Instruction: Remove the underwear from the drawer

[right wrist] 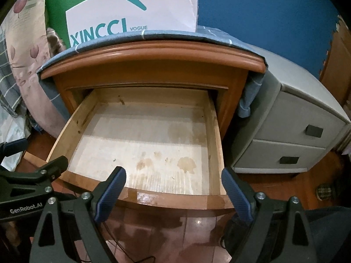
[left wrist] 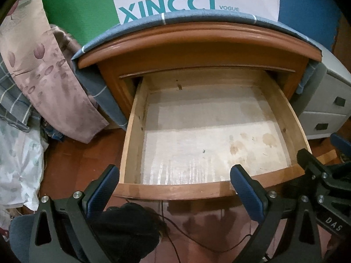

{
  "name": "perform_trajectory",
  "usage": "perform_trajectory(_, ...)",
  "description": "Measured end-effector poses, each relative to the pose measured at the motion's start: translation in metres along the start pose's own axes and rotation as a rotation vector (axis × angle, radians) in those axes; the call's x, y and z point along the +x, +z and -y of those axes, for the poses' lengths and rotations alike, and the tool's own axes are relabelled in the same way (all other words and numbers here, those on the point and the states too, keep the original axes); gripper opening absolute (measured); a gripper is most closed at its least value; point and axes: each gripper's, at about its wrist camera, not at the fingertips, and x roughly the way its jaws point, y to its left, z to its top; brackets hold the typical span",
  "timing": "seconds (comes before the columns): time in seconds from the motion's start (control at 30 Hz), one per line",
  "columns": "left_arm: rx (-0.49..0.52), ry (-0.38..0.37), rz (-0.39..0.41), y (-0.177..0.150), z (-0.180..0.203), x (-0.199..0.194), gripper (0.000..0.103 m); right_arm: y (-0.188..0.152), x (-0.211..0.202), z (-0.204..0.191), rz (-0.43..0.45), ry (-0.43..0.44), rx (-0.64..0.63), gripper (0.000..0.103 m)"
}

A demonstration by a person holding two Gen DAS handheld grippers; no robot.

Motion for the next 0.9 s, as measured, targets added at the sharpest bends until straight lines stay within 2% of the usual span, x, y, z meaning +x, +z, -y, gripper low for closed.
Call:
perform_trajectory(0.43, -0.029, 0.007, -0.025, 0.0, -0.0038, 0.005, 0.101, -0.0011, 0.0014, 0.0012, -0.007, 0.006, 0.008, 0.091)
perform_trajectory(0.9, -0.014, 0.019, -0.028, -0.0011, -0.003, 0.0075, 0.101, -0.0018, 0.0038, 0.0016, -0.021, 0.008, 0.017, 0.091)
